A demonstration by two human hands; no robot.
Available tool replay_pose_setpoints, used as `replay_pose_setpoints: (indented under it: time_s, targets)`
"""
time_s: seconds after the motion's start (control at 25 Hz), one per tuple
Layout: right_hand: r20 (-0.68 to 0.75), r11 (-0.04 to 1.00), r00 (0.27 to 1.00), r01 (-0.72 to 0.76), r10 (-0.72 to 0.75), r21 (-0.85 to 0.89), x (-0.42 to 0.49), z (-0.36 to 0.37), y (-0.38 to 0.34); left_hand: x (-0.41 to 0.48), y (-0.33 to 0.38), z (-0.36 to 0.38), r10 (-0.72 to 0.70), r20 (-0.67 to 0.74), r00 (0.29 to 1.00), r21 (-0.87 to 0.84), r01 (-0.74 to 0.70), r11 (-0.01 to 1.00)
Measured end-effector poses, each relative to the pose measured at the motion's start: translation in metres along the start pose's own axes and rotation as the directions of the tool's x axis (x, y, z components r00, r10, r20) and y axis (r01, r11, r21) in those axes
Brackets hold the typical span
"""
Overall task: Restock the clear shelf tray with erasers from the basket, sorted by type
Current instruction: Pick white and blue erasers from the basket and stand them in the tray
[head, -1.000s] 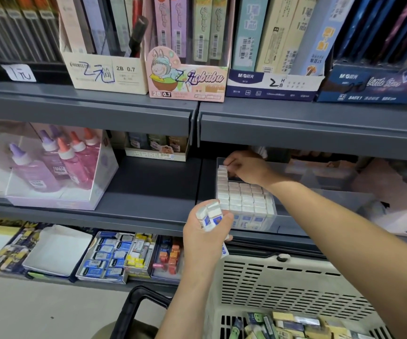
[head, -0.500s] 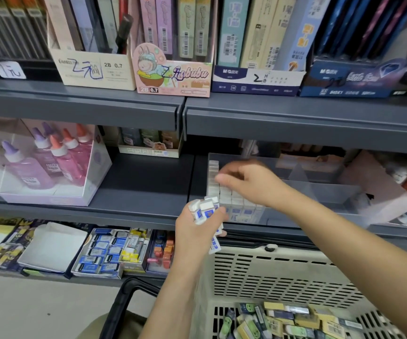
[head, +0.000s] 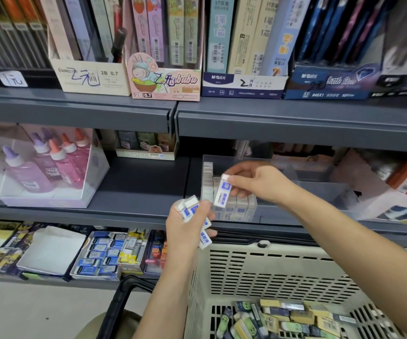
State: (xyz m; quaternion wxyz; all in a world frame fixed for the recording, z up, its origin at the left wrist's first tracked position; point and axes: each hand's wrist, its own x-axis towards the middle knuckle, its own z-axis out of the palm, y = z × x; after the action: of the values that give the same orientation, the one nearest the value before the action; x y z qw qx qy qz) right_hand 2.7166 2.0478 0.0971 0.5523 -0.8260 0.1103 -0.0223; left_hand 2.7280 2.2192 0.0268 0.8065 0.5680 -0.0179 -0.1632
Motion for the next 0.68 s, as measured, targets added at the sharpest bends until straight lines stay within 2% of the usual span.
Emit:
replay_pose_setpoints:
  time_s: [0.12,0.2,0.36,0.44,0.52,0.68]
  targets:
    - [-0.200,0.999,0.980,-0.005,0.014,0.045,0.028,-0.007,0.003,0.002,-0.003,0.000,-0.024,0.005,1.000,0.036,0.024,0.999]
    - [-0.277,0.998,0.960,0.024,-0.038,-0.052,0.053,-0.011,0.007,0.005,-0.004,0.001,-0.048,0.009,0.999,0.040,0.048,0.998]
    - [-0.290,0.918,0.935,0.078,-0.202,-0.389,0.082,-0.003,0.017,0.009,-0.008,-0.001,-0.071,0.016,0.997,0.056,0.070,0.996]
    - [-0.272,0.892,0.922,0.140,-0.276,-0.431,0.089,0.002,0.020,0.009,-0.009,-0.001,-0.079,0.016,0.997,0.042,0.078,0.996]
    - [-0.207,0.886,0.941,0.156,-0.268,-0.436,0.095,0.008,0.023,0.010,-0.010,-0.002,-0.084,0.016,0.996,0.030,0.083,0.996]
    - [-0.134,0.812,0.967,0.104,-0.218,-0.575,0.102,0.017,0.030,0.010,-0.009,-0.001,-0.091,0.011,0.996,0.023,0.091,0.996]
